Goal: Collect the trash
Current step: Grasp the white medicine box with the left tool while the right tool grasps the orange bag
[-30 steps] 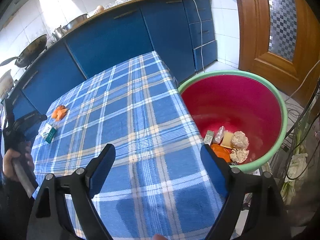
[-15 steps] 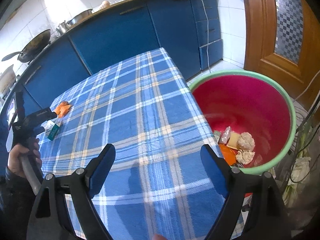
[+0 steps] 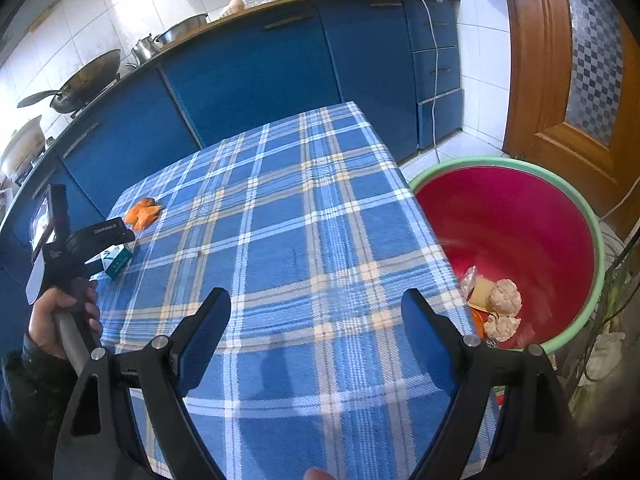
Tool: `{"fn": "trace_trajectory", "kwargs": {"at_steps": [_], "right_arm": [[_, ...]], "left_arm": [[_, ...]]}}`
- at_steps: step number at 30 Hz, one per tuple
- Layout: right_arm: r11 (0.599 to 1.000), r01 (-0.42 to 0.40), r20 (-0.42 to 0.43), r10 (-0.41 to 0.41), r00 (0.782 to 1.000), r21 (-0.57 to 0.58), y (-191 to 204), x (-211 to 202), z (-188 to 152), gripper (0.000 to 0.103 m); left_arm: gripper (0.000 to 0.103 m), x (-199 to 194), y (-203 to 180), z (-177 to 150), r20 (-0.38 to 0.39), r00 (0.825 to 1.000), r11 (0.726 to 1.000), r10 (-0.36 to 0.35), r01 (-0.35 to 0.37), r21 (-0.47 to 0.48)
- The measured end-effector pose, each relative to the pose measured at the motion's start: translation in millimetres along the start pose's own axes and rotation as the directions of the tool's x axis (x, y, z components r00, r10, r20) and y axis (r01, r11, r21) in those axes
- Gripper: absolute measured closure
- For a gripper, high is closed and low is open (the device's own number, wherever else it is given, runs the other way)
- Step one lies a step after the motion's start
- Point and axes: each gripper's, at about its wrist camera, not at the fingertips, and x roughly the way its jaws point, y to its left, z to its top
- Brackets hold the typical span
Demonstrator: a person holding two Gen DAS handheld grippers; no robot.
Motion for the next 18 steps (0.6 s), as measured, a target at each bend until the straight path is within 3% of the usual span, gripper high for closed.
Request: {"fn": "trace_trajectory", "kwargs": {"at_steps": [2, 6, 14, 18], "right_arm": [[1.000, -0.005, -0.002, 0.005, 1.000, -0.002, 3, 1, 2, 0.016], [0.999, -0.017, 0.001, 0.018, 1.000, -0.035, 17, 3, 9, 0.016], [0.994, -0.082, -0.003, 0.082, 0.997, -0.075, 57, 13, 27, 0.014], [0.985, -0.130, -0.007, 0.130, 0.991, -0.112, 88, 26, 39, 0.009]], "left_arm": [[0.037, -2, 0, -1, 0.012, 1.000, 1.000, 0.003, -0.003, 0.023], [0.046, -7, 6, -1, -0.001, 0.998, 0.997, -0.061, 0.061, 0.039], [0.047, -34, 30, -3, 0.051, 0.991, 0.983, -0.127, 0.119, 0.138], [0.047, -39, 48, 2, 0.084, 0.990, 0.983, -0.115, 0.101, 0.154]]}}
